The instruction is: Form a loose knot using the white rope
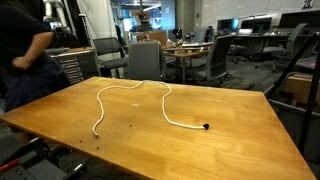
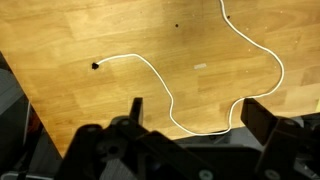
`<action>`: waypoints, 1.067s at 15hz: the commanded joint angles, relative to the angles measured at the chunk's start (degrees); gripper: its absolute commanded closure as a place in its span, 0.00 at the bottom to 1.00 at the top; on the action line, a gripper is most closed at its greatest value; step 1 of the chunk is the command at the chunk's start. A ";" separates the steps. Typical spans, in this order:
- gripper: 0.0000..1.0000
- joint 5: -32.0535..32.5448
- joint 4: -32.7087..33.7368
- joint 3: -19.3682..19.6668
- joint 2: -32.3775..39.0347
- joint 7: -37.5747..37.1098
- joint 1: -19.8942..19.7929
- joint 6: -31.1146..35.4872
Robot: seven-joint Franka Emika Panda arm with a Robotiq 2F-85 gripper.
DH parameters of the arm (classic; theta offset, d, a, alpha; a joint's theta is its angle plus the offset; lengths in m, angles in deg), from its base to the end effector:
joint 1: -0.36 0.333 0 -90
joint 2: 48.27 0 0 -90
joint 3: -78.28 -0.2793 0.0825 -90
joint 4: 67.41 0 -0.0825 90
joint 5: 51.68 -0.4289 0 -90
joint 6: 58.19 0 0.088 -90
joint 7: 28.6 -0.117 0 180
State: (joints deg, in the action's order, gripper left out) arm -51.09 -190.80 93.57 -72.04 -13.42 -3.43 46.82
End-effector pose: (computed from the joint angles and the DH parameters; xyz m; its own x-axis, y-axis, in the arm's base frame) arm 0.4703 -0.1728 0.5156 0.9933 -0.0518 0.1030 -0.0446 -0.9964 -0.0717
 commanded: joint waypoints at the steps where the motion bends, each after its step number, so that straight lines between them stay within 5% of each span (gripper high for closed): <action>1: 0.00 -0.49 0.14 -1.01 0.20 0.43 -1.26 -0.12; 16: 0.00 0.89 1.92 -0.69 0.89 2.25 -1.42 0.85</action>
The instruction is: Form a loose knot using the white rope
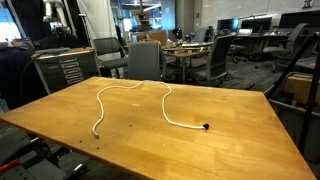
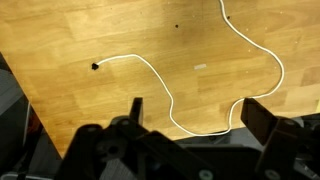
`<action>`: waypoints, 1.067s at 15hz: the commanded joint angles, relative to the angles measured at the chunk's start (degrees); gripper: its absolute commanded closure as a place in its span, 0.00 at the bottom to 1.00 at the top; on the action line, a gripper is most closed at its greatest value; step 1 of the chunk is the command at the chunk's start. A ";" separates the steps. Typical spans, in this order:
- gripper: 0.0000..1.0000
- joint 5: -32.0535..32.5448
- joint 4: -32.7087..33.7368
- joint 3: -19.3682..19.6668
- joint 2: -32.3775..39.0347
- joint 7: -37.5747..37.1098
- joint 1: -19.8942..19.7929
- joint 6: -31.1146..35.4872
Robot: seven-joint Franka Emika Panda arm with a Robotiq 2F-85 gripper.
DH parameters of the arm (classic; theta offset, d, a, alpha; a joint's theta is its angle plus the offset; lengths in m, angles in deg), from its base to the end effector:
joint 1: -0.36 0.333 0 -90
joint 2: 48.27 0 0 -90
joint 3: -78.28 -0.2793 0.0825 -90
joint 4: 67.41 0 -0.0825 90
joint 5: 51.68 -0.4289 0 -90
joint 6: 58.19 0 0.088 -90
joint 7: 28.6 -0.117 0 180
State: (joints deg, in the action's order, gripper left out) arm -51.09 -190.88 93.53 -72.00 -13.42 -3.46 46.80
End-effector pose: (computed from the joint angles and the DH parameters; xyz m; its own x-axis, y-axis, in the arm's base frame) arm 0.4703 -0.1726 0.5145 0.9936 -0.0516 0.1007 -0.0444 -0.9964 -0.0719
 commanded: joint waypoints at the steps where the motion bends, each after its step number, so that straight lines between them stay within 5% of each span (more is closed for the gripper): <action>1: 0.00 2.25 4.04 -0.08 1.37 6.01 -1.09 1.89; 5: 0.00 3.64 7.30 0.71 5.82 16.01 0.46 8.83; 9: 0.00 1.48 0.80 0.56 5.62 27.48 1.79 12.84; 10: 0.00 2.18 3.04 -0.52 6.13 22.31 0.43 10.93; 12: 0.00 2.10 1.37 -0.66 6.79 25.10 0.65 11.40; 16: 0.00 2.57 -4.29 -1.36 8.55 20.47 0.12 24.62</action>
State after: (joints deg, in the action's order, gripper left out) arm -48.59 -191.20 93.58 -64.90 9.89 -2.16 62.46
